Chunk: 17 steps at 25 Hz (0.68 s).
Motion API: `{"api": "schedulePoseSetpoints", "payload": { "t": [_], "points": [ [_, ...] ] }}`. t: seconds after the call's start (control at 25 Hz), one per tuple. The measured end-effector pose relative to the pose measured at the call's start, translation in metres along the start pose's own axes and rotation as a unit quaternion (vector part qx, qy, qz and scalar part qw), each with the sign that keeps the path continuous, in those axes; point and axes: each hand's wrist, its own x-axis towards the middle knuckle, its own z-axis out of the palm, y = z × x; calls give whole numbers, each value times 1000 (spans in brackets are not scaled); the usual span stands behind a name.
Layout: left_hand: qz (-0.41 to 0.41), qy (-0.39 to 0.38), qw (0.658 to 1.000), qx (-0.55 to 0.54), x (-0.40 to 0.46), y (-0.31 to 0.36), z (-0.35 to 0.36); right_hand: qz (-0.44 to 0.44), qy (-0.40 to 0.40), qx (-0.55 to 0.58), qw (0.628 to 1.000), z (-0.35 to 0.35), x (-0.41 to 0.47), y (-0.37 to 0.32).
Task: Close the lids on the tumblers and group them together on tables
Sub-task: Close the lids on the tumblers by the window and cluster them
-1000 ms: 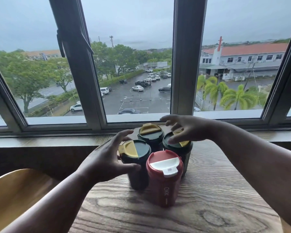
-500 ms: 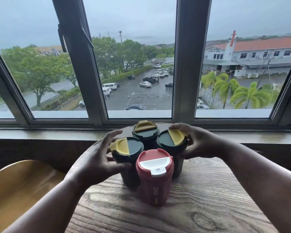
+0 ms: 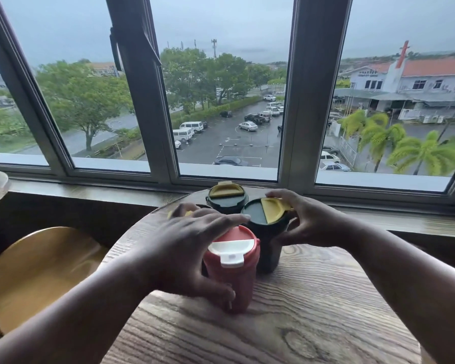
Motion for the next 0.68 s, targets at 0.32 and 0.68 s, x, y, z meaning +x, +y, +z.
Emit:
{"api": "schedulePoseSetpoints", "payload": {
  "t": [0.32,0.68],
  "points": [
    [-31,35,998,-48,5,6,10,-5,11,-31,999,-1,2,2],
    [-43,11,999,-28,9,8,4,-6,8,15,1000,2,0,2]
  ]
}}
